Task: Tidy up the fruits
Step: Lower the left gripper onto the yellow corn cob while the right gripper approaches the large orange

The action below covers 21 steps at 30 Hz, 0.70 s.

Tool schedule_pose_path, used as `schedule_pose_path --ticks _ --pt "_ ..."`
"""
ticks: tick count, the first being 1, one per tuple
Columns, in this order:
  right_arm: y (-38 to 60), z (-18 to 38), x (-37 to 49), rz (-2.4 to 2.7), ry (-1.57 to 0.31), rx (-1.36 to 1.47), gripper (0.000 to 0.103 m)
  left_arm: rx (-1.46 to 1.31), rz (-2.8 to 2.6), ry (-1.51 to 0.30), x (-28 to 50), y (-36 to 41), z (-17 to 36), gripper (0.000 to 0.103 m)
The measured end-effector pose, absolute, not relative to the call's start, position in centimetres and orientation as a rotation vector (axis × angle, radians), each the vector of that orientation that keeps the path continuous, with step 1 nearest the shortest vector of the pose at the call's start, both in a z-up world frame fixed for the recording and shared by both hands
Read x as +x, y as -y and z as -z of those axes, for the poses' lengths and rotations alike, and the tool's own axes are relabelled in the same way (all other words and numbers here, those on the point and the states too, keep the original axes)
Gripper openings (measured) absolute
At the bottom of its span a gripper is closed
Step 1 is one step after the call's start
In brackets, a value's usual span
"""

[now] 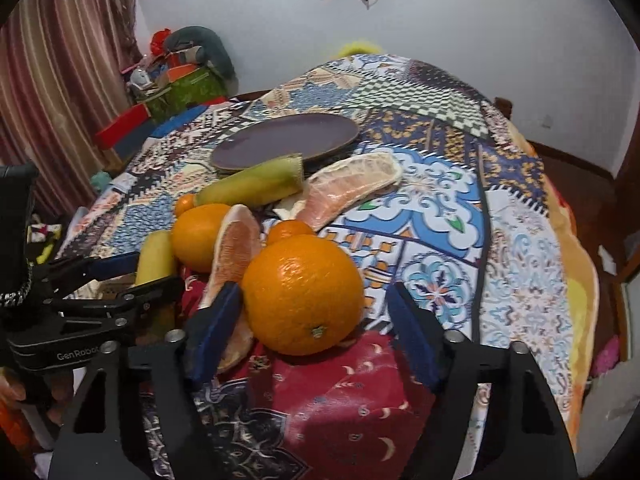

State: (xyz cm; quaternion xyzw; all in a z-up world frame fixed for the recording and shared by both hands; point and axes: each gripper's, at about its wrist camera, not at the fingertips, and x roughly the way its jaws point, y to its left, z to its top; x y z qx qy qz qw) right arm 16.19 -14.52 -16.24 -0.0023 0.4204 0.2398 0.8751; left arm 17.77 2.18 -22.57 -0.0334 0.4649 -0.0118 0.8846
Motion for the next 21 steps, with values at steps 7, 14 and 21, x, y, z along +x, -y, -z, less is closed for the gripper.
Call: schedule_pose_path --ticks 7,14,21 --pt "14.3 16.1 15.8 -0.513 -0.877 -0.003 0.058 0.013 -0.003 -0.952 16.1 -3.6 21.2 0.049" --pt "14.4 16.1 15.7 -0.515 -0.891 -0.002 0.059 -0.041 -0.029 -1.030 16.3 -3.5 22.6 0.069" --pt "14.6 17.2 15.6 -0.528 -0.936 0.009 0.059 -0.095 -0.039 -1.042 16.5 -3.3 23.6 0.071"
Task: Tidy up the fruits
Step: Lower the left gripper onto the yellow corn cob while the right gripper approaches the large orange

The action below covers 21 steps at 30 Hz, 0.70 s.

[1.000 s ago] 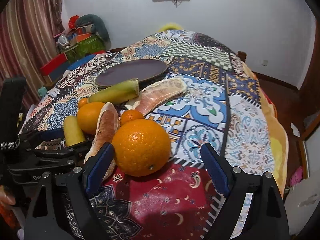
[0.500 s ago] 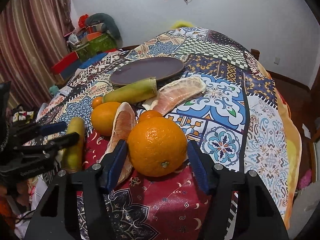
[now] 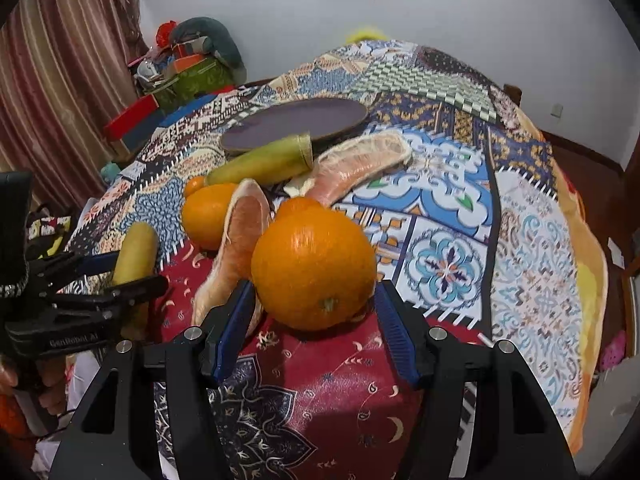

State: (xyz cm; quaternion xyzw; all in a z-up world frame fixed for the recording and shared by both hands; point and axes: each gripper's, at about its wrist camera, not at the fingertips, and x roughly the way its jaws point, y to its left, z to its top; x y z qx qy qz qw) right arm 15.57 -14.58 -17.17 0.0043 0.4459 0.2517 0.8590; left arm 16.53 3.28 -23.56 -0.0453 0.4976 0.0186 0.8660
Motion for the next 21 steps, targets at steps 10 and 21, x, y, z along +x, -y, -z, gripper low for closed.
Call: schedule_pose_path --ticks 10,21 --pt "14.1 17.8 17.1 -0.522 -0.966 0.067 0.067 -0.116 -0.012 -1.006 16.5 -3.7 23.2 0.047" --pt "14.5 17.8 17.6 -0.523 -0.959 0.108 0.066 -0.074 0.032 -1.022 16.2 -4.4 23.0 0.035"
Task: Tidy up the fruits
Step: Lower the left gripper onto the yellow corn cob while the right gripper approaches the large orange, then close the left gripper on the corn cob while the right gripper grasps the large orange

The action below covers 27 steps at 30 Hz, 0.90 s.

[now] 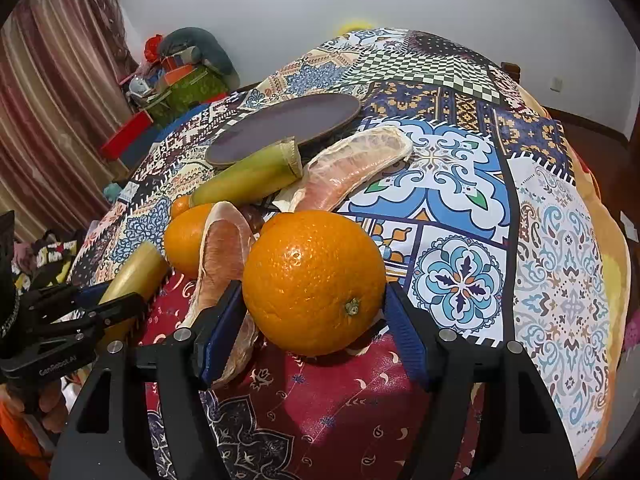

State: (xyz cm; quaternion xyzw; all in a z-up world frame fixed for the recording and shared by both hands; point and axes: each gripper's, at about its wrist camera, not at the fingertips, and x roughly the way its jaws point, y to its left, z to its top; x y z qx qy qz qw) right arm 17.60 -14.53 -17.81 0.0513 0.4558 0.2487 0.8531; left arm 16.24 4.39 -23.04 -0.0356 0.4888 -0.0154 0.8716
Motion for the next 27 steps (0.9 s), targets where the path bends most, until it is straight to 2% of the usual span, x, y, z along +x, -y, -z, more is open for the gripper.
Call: schedule_pose_path --ticks 15,27 --pt "15.2 16.5 16.6 -0.481 -0.917 0.068 0.065 -0.142 -0.022 -1.007 17.0 -4.9 23.2 0.035" --pt "14.9 12.8 16.5 -0.485 -0.806 0.041 0.065 -0.122 -0.008 -0.885 16.2 -4.8 18.3 0.034"
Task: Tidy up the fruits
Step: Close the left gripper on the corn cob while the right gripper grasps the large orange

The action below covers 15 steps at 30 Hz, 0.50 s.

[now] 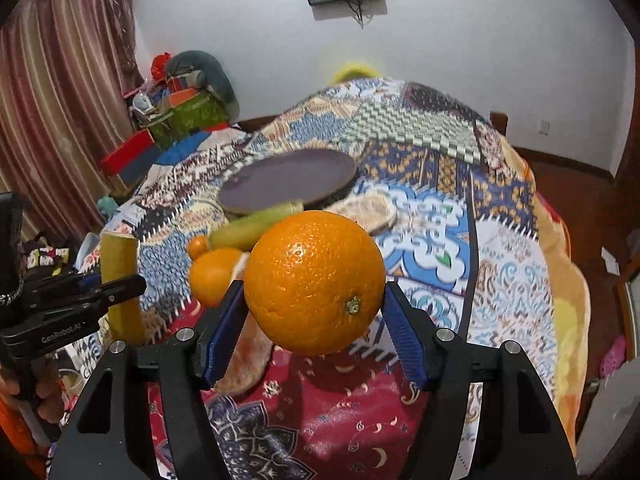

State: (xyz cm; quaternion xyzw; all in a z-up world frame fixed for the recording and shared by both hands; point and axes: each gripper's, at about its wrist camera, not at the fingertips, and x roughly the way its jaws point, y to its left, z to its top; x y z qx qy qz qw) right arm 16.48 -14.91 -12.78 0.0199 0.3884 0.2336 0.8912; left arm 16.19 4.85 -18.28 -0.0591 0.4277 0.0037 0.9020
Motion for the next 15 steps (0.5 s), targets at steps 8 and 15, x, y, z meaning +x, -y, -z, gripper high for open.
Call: schedule_pose_path --ticks 8,15 --pt "14.4 10.7 17.1 -0.488 -0.741 0.029 0.065 -0.128 -0.001 -0.815 17.1 -4.9 15.8 0.034" --pt "14.0 9.3 18.0 -0.488 -0.697 0.024 0.065 -0.131 -0.012 -0.761 18.4 -5.6 13.9 0.034"
